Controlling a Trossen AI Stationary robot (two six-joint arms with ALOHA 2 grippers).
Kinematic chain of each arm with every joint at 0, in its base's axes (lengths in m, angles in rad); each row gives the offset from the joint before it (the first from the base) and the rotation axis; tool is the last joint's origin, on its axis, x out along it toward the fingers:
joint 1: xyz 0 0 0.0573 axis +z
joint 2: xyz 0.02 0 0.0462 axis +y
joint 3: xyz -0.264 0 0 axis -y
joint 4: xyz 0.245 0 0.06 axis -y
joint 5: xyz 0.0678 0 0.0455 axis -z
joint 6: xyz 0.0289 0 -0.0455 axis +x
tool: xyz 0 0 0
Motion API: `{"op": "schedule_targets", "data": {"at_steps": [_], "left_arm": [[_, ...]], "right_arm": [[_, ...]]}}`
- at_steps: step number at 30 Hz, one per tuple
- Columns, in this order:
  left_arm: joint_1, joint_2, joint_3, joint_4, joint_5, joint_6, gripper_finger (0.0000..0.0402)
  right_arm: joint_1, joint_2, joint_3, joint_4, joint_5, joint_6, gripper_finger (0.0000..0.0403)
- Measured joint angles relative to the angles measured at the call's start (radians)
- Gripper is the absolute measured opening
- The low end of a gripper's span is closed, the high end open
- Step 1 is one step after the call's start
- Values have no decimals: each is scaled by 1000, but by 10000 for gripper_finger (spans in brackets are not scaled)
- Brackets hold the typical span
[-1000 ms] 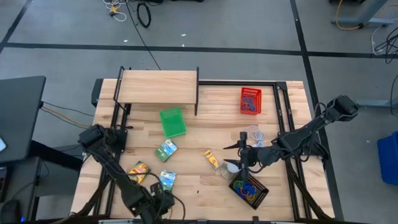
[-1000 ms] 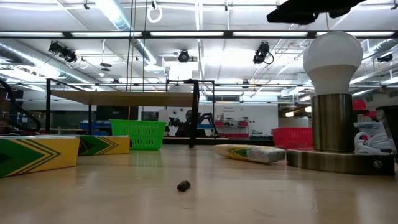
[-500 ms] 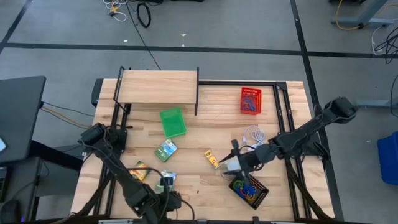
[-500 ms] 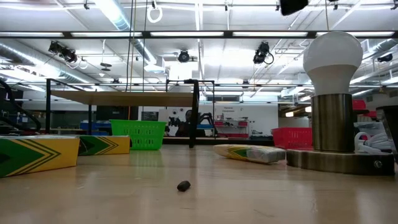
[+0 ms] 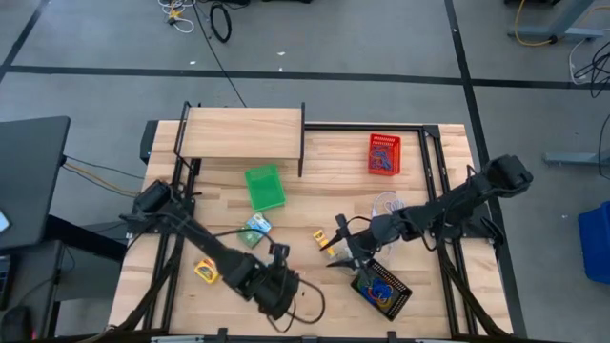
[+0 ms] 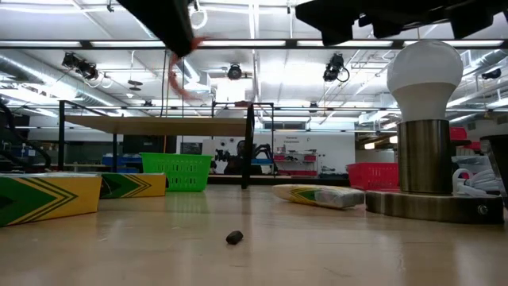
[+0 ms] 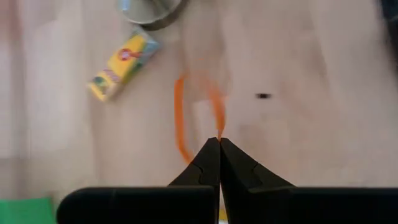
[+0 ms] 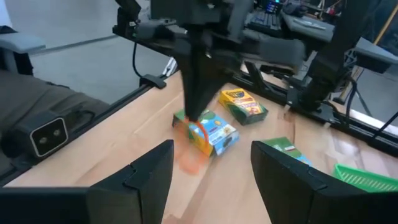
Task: Pick & Place Office Desk Supplies
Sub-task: Put the orange rubber band into the red basket
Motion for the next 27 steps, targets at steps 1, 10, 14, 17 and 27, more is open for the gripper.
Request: {"op": "schedule_targets", "data": {"at_steps": [1,10,14,17,27], "left_arm": [[14,-6,0,-4,-2,20,1],[97,-124,1,2,-15,144,1],[115,-159,2,14,-15,202,0],[123,-183,2,22,-17,238,0],[140,-204,11,28,-16,306,0]], "right_arm": [[-1,0,0,3,0,-5,224],[-7,-2,0,-2,8,-22,224],[-24,-12,9,-6,29,-39,224],[-46,-16,50,-62,33,-48,224],[-99,-17,181,-206,19,-110,224]]}}
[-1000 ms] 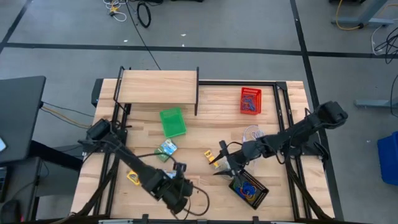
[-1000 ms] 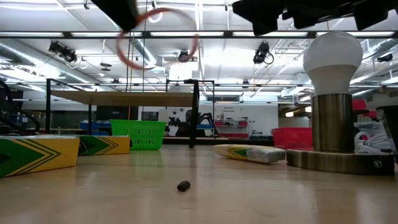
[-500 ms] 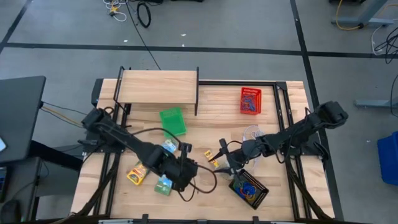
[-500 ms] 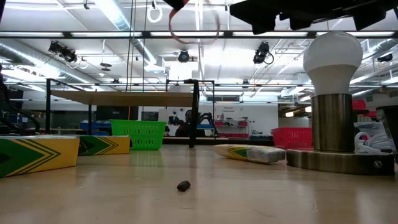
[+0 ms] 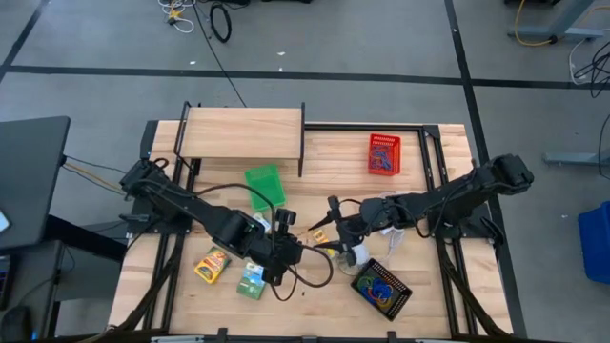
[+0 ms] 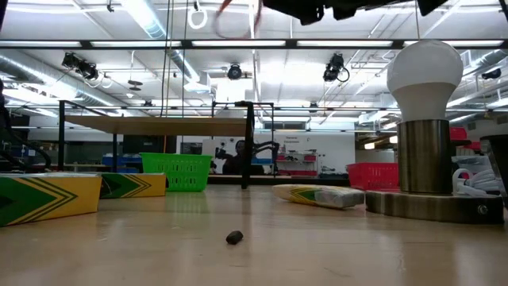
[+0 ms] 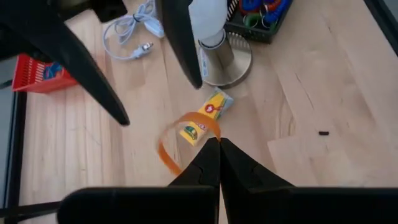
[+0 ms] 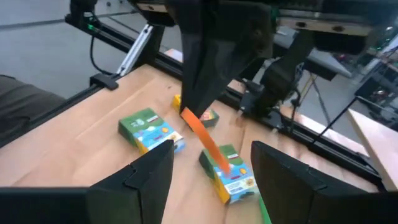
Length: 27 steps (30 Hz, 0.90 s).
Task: Pick & Place Office Desk Supplies
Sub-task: Put the orange rubber band into the red basket
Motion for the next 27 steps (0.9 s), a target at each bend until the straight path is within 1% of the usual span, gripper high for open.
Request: {"op": "schedule_targets", "data": {"at_steps": [3,9,13,17,24,27], "left_arm": [[5,0,0,-4,-19,26,0],[8,0,17,14,-22,74,0],[8,0,17,41,-19,108,0],[14,0,18,55,-18,120,0],[27,2,18,108,6,174,0],[33,2,18,108,9,177,0]], "right_arm": [[-2,0,24,-33,-27,3,224],[-2,0,28,-63,-30,19,224],[-2,0,28,-55,1,19,224],[-3,0,28,-50,7,16,221],[-2,0,28,-41,8,11,196],[-2,0,28,-38,49,9,174]]}}
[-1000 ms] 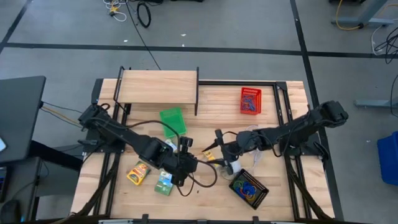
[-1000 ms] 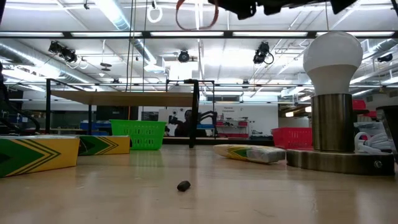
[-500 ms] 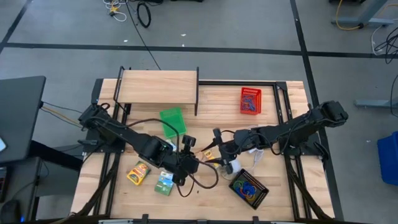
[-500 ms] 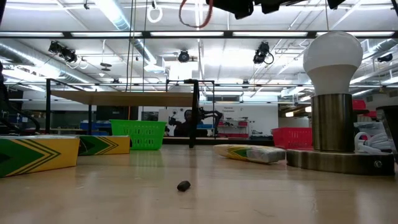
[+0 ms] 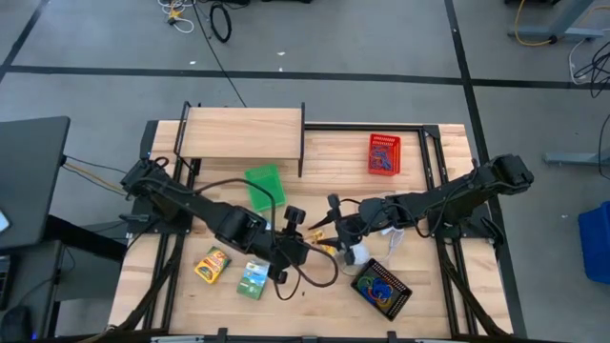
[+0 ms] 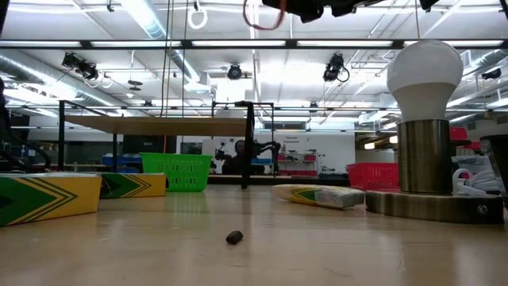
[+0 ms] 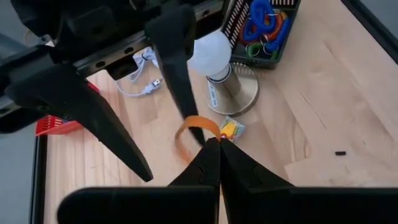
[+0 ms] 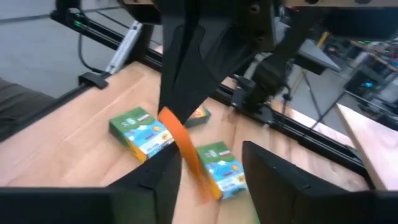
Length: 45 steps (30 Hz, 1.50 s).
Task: Pick & Place Office Desk Supplies
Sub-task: Put the orange rubber band into the red basket
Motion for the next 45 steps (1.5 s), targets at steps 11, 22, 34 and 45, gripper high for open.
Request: {"op": "schedule_targets", "data": {"at_steps": [11,22,34,45], "left_arm": [[0,0,0,11,24,3,0],[-2,-3,0,39,96,-44,118],[-62,-27,1,-99,-2,-184,315],[-153,-313,-329,260,-116,-133,298]], "right_arm": [[0,0,0,0,15,-32,11],[1,1,0,-5,14,-25,4],[0,1,0,-30,22,-25,1],[0,1,1,-39,35,-17,1]]}}
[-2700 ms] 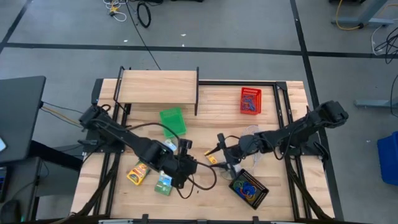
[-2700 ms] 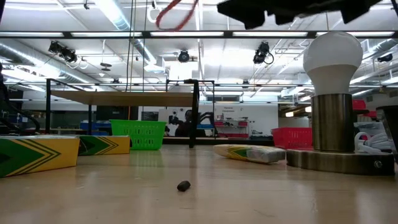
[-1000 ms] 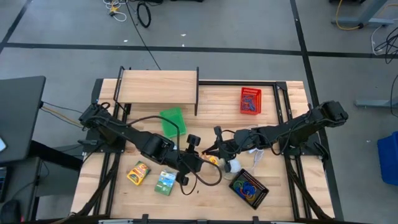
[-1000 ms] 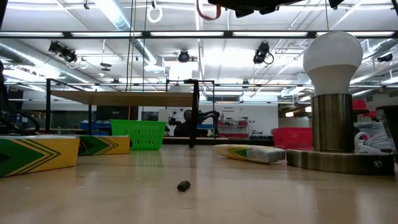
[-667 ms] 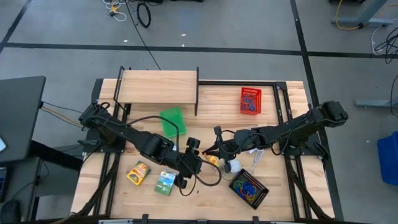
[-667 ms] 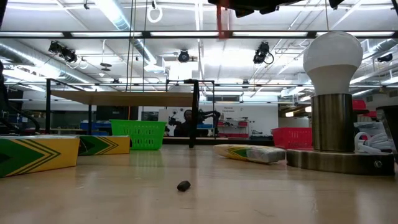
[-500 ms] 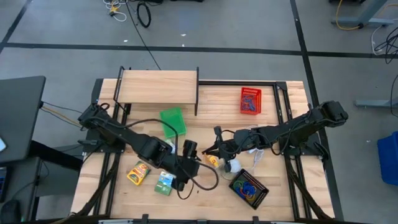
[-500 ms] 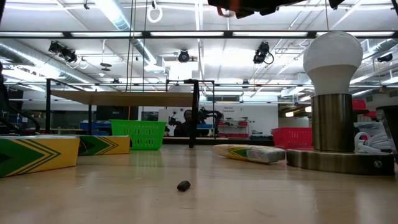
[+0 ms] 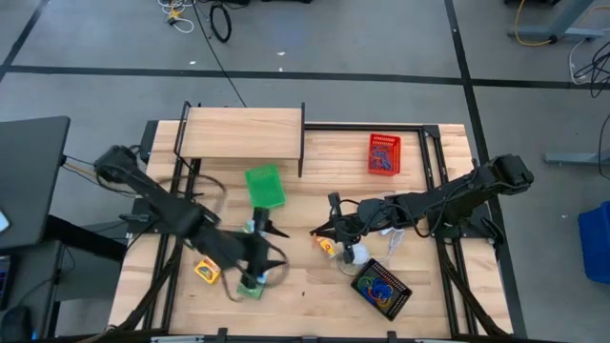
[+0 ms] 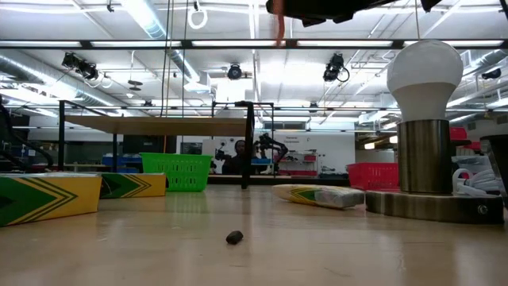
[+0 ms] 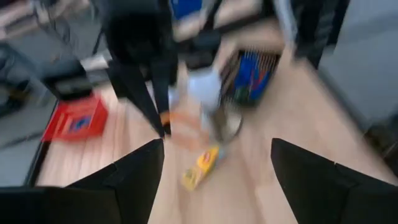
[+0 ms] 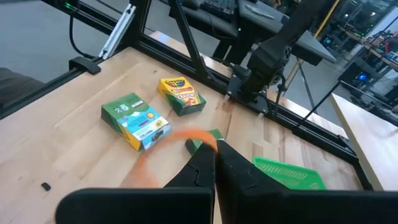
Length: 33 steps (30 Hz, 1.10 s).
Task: Pick & Place Office Desk Supplies
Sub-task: Put the orange rubber band into the red basket
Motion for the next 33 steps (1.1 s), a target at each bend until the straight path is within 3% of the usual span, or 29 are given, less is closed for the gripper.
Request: {"op": "schedule_targets", "data": {"at_steps": [9,17,23,33], "left_arm": [[105,-382,-553,591,132,62,295],[259,-480,-933,1115,250,56,295],[309,-480,-1018,1208,241,31,295],[308,-479,-1022,1206,245,66,295]], "right_arm": [[-4,0,0,18,2,20,2],[-79,0,0,-24,84,45,1],[-164,0,0,-94,212,75,1],[-312,0,0,-362,585,236,0]]}}
